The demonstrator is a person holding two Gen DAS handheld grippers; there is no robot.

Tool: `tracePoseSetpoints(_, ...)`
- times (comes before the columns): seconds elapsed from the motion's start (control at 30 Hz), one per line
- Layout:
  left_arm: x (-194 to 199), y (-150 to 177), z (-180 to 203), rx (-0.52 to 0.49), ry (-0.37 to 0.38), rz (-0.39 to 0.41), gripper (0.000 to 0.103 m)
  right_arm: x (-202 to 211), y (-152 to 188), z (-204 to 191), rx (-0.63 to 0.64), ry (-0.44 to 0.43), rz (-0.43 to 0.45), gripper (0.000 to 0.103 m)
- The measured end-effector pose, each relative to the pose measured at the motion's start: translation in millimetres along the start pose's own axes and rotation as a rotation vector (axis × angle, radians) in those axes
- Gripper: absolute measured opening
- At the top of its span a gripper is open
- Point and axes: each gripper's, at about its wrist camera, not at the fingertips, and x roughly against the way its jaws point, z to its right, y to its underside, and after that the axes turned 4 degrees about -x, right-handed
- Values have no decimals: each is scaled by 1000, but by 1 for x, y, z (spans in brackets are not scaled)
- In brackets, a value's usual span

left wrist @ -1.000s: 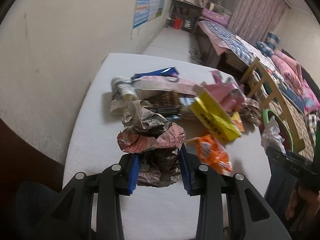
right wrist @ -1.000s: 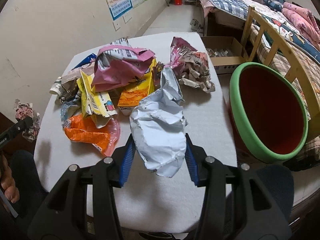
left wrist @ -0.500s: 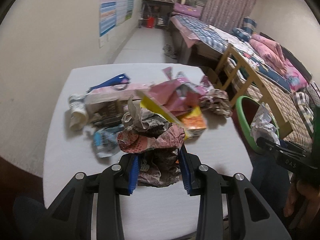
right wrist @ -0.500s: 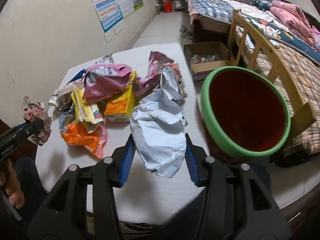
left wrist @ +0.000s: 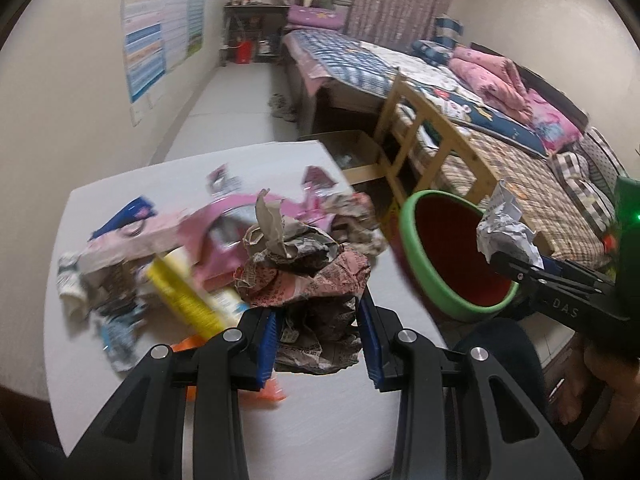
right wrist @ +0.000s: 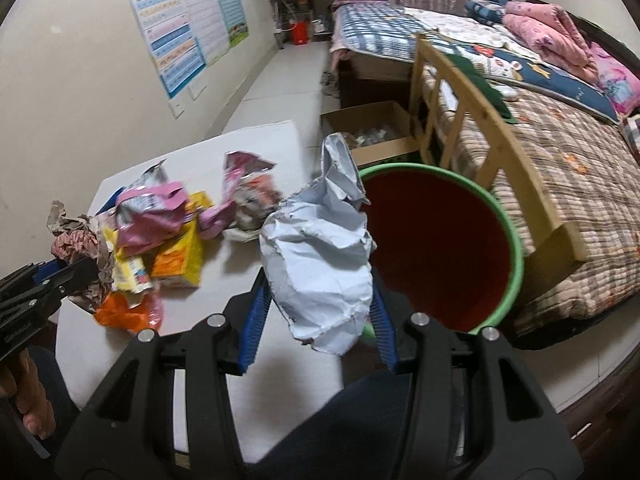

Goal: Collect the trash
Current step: 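Carry both held wrappers over the green-rimmed red bin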

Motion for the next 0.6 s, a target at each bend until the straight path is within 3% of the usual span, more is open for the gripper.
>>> tracePoseSetpoints(0.6,-52,-54,92,-113,125,-65,33,-8,-27,94,-92,74,-24,46)
